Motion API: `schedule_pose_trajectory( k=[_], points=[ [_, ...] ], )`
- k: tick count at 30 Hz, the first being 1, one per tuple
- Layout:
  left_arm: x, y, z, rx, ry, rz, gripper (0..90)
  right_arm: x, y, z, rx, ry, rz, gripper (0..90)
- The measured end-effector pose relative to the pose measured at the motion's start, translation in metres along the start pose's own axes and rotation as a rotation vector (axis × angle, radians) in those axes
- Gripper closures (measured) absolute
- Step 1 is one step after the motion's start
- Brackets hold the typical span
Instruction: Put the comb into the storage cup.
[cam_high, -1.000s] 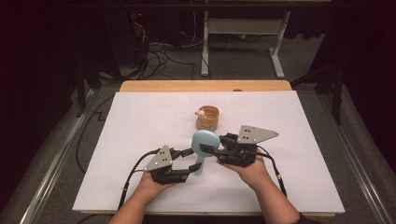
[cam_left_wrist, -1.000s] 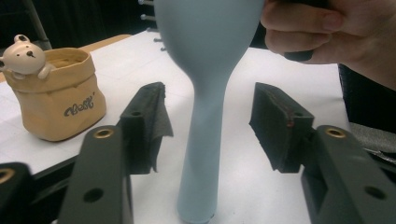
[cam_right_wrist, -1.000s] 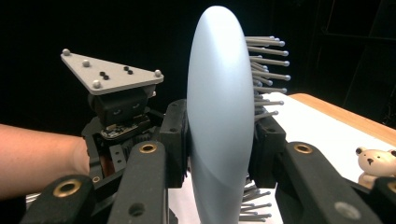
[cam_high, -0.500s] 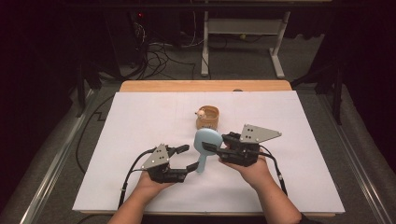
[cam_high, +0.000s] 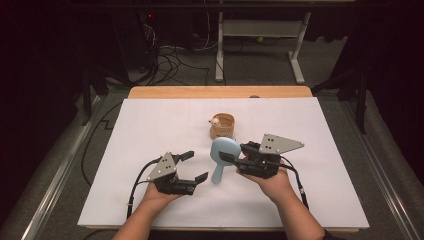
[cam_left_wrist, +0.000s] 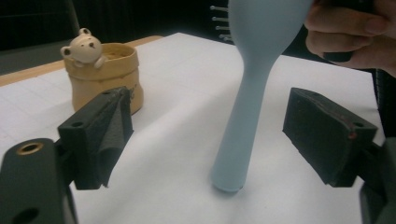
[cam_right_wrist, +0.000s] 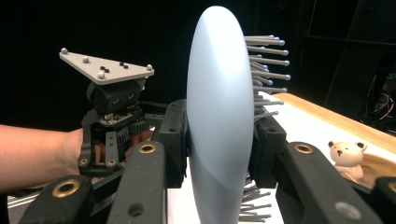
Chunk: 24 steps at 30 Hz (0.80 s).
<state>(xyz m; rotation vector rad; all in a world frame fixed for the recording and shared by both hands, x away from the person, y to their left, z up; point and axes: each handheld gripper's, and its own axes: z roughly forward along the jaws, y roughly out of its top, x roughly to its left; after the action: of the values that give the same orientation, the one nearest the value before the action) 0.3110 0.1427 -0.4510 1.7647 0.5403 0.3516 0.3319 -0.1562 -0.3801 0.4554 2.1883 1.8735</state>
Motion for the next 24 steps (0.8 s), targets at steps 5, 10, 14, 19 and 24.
schedule_pose_trajectory(
  k=[5,10,14,19,24],
  points=[
    [0.007,-0.003,-0.014,-0.003,0.046,-0.004,12.5,0.001,0.000,-0.005,-0.007,-0.012,-0.002,65.3],
    [0.013,-0.008,-0.026,-0.027,0.087,-0.028,9.2,0.003,-0.001,-0.006,-0.009,-0.024,-0.002,65.4],
    [0.018,-0.011,-0.033,-0.041,0.119,-0.038,9.2,0.004,-0.003,-0.009,-0.014,-0.034,-0.005,65.3],
    [0.023,-0.015,-0.041,-0.032,0.173,-0.035,11.8,0.003,-0.005,-0.016,-0.026,-0.060,-0.009,65.3],
    [0.027,-0.016,-0.045,-0.032,0.201,-0.053,5.1,0.002,-0.006,-0.028,-0.051,-0.098,-0.010,65.3]
  ],
)
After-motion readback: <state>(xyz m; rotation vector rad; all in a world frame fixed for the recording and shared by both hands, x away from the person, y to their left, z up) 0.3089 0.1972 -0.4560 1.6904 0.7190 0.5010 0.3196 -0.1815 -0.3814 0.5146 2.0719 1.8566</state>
